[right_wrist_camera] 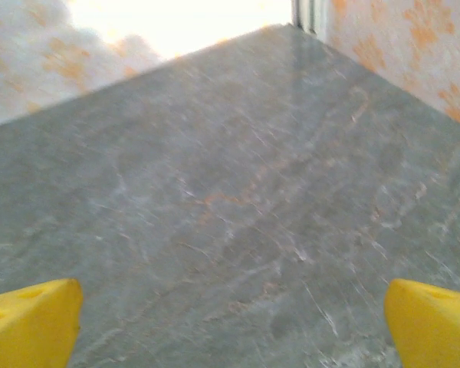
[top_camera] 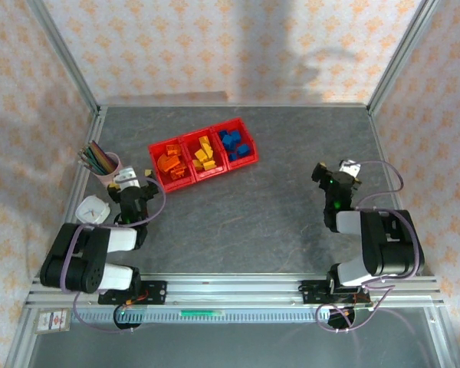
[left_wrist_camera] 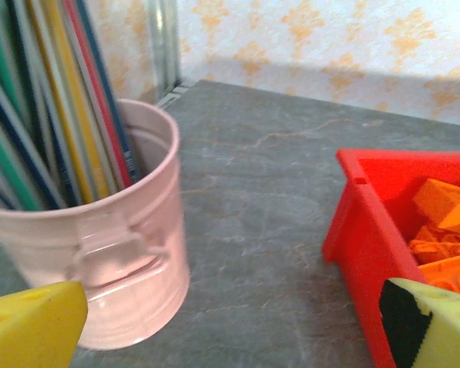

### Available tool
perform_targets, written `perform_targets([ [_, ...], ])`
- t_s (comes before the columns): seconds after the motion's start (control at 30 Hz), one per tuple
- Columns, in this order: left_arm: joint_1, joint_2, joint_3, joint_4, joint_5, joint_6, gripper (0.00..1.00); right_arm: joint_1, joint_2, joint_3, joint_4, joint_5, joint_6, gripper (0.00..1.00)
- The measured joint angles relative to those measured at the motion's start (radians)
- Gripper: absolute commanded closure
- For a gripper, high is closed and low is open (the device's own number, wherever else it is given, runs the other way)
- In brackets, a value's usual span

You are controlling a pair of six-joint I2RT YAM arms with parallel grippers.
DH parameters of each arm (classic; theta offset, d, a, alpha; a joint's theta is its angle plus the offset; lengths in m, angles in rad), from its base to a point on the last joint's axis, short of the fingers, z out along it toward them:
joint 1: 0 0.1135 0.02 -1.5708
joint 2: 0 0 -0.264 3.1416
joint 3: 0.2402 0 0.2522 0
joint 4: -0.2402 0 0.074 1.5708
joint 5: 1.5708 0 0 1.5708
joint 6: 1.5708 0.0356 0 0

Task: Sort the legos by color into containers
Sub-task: Reset both arms

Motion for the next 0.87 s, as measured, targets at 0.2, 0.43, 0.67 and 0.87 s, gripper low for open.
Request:
perform_targets([
  [0.2,0.005,0.142,-0.039,0.225,0.060,0.044,0.00,0.000,0.067,-0.103,0.222,-0.086,-0.058,0.00],
  [0.43,0.037,0.142,0.003,0.241,0.066,0.041,0.00,0.002,0.067,-0.102,0.285,-0.100,-0.078,0.00],
  [0.67,0.036,0.142,0.003,0.242,0.067,0.041,0.00,0.005,0.067,-0.102,0.300,-0.100,-0.083,0.00],
  [0.87,0.036,0.142,0.003,0.242,0.067,0.041,0.00,0.016,0.067,-0.102,0.299,-0.099,-0.090,0.00],
])
